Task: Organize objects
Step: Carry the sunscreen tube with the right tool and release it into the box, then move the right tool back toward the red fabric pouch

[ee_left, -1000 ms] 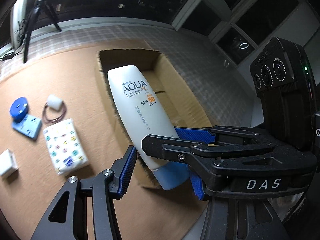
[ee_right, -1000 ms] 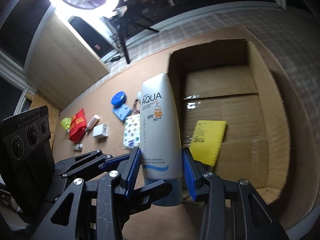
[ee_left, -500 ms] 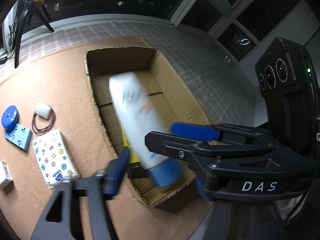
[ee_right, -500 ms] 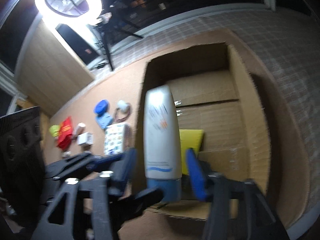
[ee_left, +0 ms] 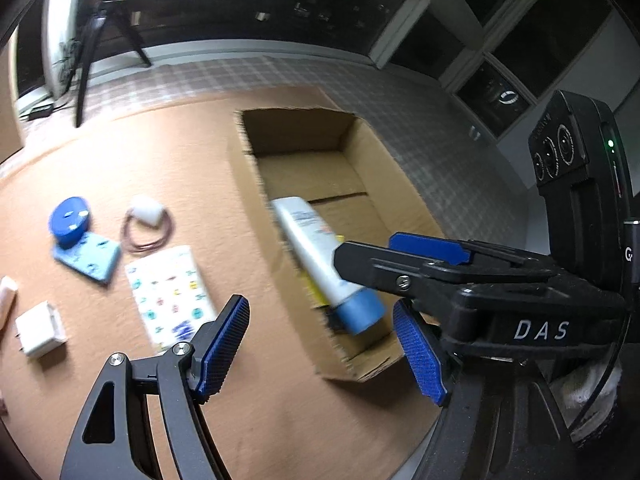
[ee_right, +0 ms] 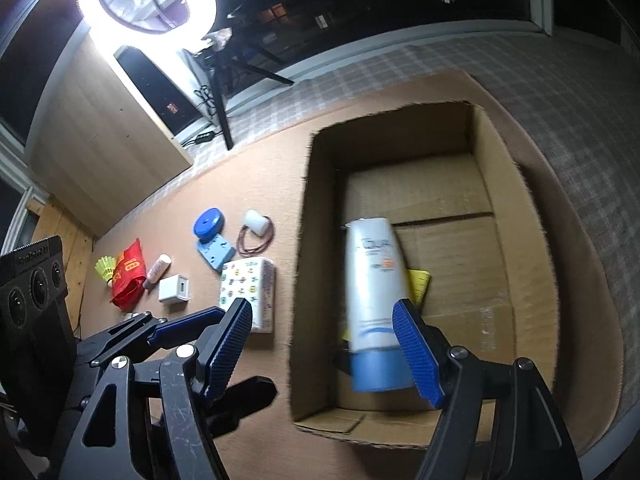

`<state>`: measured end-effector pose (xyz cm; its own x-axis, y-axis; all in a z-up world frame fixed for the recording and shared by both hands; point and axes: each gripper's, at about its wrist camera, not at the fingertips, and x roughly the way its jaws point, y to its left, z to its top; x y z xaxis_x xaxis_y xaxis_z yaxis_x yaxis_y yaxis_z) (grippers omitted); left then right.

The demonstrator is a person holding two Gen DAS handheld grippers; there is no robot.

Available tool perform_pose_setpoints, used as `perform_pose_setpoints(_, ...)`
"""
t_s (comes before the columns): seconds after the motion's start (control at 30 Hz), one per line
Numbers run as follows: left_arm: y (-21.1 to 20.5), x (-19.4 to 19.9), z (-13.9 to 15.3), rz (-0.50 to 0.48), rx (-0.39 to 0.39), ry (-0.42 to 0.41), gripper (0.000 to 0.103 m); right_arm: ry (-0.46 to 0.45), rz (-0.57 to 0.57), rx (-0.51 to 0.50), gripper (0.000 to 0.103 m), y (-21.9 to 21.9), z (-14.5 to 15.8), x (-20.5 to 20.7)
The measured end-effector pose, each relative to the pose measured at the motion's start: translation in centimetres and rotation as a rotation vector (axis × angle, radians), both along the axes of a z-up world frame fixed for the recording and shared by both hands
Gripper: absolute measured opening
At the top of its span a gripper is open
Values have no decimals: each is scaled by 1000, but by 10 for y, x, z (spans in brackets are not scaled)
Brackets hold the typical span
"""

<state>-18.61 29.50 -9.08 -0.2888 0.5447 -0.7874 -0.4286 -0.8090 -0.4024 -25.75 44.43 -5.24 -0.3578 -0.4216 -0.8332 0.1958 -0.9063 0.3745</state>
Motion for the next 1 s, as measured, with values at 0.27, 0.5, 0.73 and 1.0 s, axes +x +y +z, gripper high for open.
perform_pose_setpoints(0.27, -65, 6, 7, 98, -10, 9, 77, 12, 67, -12, 69, -44, 4, 6)
perform_pose_setpoints(0.5, -127, 20, 11, 189, -30, 15, 77, 18, 149, -16, 69, -96, 7, 14)
perform_pose_setpoints(0.73, -200, 38, 8, 302, -58, 7, 77, 19, 219, -21, 69, -147, 8, 18)
perform_pose_setpoints(1.0, -279, 55, -7, 442, -114, -14, 77, 15, 302, -1, 71, -207, 3, 19)
